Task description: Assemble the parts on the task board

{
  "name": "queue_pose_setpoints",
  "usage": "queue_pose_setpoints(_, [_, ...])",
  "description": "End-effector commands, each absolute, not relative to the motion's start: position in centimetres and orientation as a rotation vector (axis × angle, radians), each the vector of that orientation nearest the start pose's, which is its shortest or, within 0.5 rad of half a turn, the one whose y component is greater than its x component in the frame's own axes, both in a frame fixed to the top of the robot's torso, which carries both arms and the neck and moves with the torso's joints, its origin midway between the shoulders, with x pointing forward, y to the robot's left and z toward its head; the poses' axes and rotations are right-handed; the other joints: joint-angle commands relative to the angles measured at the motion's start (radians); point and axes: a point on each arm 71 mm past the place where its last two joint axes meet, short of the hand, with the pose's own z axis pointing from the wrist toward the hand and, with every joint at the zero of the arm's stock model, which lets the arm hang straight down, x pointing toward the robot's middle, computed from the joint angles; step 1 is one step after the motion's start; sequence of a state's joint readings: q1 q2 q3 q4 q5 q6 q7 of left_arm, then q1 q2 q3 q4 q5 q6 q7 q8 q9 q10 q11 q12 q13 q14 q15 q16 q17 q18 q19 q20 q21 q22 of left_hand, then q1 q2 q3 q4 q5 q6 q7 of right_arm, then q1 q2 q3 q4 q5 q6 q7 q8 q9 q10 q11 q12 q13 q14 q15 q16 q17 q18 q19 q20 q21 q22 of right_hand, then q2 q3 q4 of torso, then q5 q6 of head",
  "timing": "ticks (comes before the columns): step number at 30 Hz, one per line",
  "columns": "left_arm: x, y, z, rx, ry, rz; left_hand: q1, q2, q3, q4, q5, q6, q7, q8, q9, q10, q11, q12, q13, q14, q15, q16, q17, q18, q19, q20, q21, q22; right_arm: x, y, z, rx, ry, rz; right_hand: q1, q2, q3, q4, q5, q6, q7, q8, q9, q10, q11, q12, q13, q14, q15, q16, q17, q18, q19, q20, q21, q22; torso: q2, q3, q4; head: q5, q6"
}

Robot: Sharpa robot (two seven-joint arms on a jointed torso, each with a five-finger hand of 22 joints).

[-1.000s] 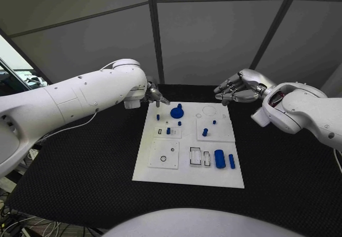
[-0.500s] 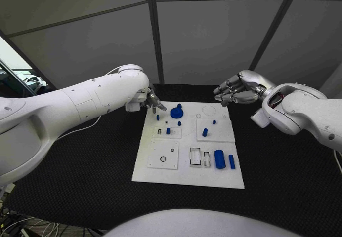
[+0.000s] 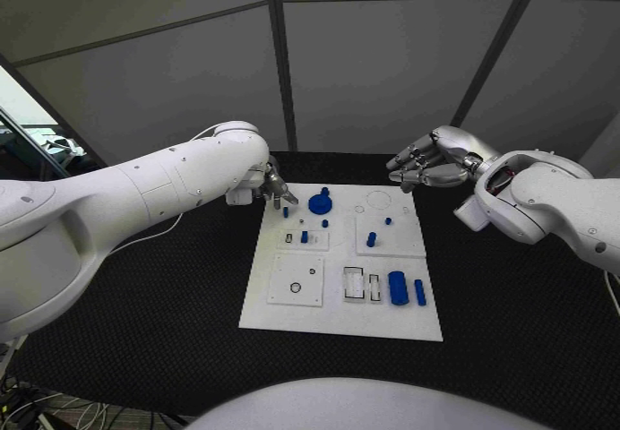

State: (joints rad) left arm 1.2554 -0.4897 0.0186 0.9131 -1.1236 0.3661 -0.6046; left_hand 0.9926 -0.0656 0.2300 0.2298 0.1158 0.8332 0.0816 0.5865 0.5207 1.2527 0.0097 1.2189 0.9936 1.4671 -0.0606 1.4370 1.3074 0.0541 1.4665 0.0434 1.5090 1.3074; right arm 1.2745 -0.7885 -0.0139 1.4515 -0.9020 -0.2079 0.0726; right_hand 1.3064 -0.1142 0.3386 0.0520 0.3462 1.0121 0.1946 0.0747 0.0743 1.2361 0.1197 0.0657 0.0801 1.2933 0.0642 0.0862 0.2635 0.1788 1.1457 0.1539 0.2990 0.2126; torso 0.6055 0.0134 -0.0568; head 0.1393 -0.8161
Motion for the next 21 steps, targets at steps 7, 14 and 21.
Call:
queue_pose_setpoints(7, [57.49, 21.96, -22.24, -0.266, 2.431, -0.096, 0.044, 0.013, -0.002, -0.015, 0.005, 0.015, -0.003, 0.014, 0.003, 0.005, -0.006, 0.009, 0.003, 0.064, 0.0, -0.005, 0.126, -0.036, 0.073, 0.003, 0.006, 0.19, 51.08, -18.6, -14.47, 0.205, 1.72, 1.075, -0.004, 0.005, -0.001, 0.0, 0.004, -0.002, -0.002, -0.002, -0.001, -0.007, -0.001, 0.007, -0.002, -0.005, -0.002, -0.006, 0.001, 0.001, 0.0, 0.005, -0.006, -0.001, 0.0, 0.0002, -0.0001, 0.001, -0.003])
queue_pose_setpoints(14, [57.41, 21.85, -22.42, -0.258, 2.443, -0.094, 0.062, 0.022, 0.001, -0.023, 0.005, 0.017, -0.004, 0.016, 0.004, 0.005, -0.007, 0.009, 0.003, 0.064, -0.001, -0.005, 0.126, -0.036, 0.074, 0.002, 0.007, 0.191, 51.08, -18.56, -14.48, 0.204, 1.721, 1.075, -0.004, 0.005, -0.001, 0.0, 0.004, -0.002, -0.002, -0.002, -0.001, -0.007, -0.001, 0.007, -0.002, -0.005, -0.002, -0.006, 0.001, 0.001, 0.0, 0.005, -0.006, -0.001, 0.0, 0.0003, 0.001, 0.002, -0.005])
queue_pose_setpoints(21, [57.41, 21.84, -22.49, -0.264, 2.437, -0.096, 0.075, 0.035, 0.007, -0.028, 0.005, 0.018, -0.005, 0.018, 0.004, 0.005, -0.007, 0.009, 0.001, 0.064, -0.002, -0.005, 0.126, -0.036, 0.073, 0.001, 0.007, 0.191, 51.09, -18.52, -14.49, 0.204, 1.723, 1.076, -0.004, 0.005, -0.001, 0.0, 0.004, -0.002, -0.002, -0.002, -0.001, -0.007, -0.001, 0.007, -0.002, -0.005, -0.002, -0.006, 0.001, 0.001, 0.0, 0.005, -0.006, -0.001, 0.0, 0.0005, 0.0003, 0.001, -0.006])
